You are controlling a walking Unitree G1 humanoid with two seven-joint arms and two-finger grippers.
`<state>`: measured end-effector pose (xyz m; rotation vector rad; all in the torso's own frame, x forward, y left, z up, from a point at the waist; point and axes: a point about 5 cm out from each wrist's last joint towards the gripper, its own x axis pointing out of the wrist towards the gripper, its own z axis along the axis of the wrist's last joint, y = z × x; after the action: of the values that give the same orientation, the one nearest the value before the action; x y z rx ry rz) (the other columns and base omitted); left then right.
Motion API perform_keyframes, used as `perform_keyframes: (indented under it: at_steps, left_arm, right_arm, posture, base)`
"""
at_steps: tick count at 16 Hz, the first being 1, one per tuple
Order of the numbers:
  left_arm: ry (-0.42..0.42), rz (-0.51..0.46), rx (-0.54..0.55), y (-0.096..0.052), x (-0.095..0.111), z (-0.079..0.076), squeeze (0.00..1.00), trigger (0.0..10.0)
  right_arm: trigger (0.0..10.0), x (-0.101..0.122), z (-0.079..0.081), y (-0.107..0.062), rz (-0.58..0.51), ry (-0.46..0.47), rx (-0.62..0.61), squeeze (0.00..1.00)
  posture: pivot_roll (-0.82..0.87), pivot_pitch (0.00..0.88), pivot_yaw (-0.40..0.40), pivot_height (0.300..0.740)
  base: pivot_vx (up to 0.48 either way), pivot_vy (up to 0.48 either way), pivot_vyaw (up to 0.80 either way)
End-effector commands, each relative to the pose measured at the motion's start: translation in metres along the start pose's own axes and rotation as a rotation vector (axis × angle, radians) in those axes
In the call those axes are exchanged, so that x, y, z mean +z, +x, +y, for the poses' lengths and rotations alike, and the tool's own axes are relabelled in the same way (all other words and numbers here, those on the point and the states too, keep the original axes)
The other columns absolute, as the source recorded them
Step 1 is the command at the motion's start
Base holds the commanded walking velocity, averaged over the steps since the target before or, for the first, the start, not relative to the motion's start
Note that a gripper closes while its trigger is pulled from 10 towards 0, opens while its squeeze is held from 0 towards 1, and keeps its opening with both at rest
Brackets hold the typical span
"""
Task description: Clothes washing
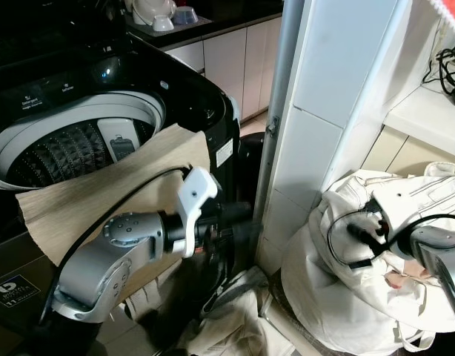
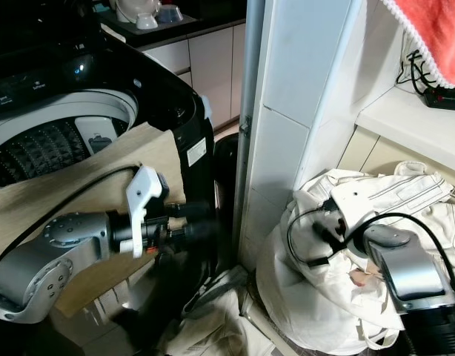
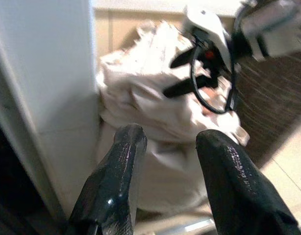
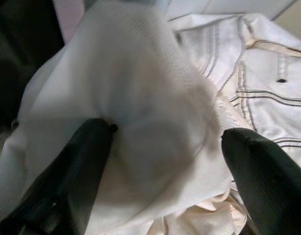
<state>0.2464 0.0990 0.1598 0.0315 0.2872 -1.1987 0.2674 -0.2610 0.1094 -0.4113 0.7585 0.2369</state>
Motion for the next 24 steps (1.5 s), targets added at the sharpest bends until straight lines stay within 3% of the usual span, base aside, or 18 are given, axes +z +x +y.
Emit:
perform_keyframes:
  at_steps: [1,2,3,5,6,17,22,24]
  left_arm:
    - [0.031,0.005,-0.034,0.000,0.005,-0.004,0.00,10.0]
    - [0.031,0.011,-0.030,0.000,0.004,-0.004,0.00,10.0]
    - [-0.003,0.020,-0.028,0.002,0.002,-0.004,0.00,10.0]
    - [-0.006,0.021,-0.035,0.003,0.002,-0.004,0.00,10.0]
    - [-0.030,0.020,-0.045,0.004,0.002,-0.005,0.00,10.0]
    - [-0.097,0.035,-0.063,0.007,0.002,-0.008,0.00,10.0]
    - [-0.143,0.030,0.015,0.008,0.000,0.000,0.00,10.0]
    - [-0.107,0.036,0.030,0.008,-0.003,-0.001,0.00,10.0]
  right_arm:
    - [10.0,-0.001,0.002,0.000,0.017,-0.041,0.037,1.00]
    - [10.0,-0.003,0.001,0.000,0.025,-0.052,0.037,1.00]
    - [10.0,-0.008,0.003,0.001,0.042,-0.062,0.085,0.00]
    - [10.0,-0.008,0.003,0.000,0.045,-0.056,0.097,0.00]
    - [0.2,-0.008,0.001,-0.001,0.044,-0.057,0.105,0.00]
    - [0.0,-0.018,-0.007,-0.007,0.049,-0.048,0.157,0.00]
    - [0.0,-0.018,-0.006,-0.009,0.027,-0.039,0.167,0.00]
    - [0.0,-0.019,-0.006,-0.012,0.006,-0.005,0.193,0.00]
  posture:
    - [-0.07,0.000,0.030,0.740]
    - [-0.07,0.000,0.030,0.740]
    - [-0.07,0.000,0.030,0.740]
    - [-0.07,0.000,0.030,0.740]
    - [-0.08,0.000,0.029,0.740]
    - [-0.08,0.000,0.032,0.740]
    - [-0.08,0.000,0.038,0.740]
    - [-0.09,0.000,0.036,0.740]
  base:
    - [0.000,0.000,0.00]
    - [0.000,0.000,0.00]
    - [0.000,0.000,0.00]
    - [0.000,0.000,0.00]
    - [0.000,0.000,0.00]
    - [0.000,0.000,0.00]
    - [0.000,0.000,0.00]
    - [0.000,0.000,0.00]
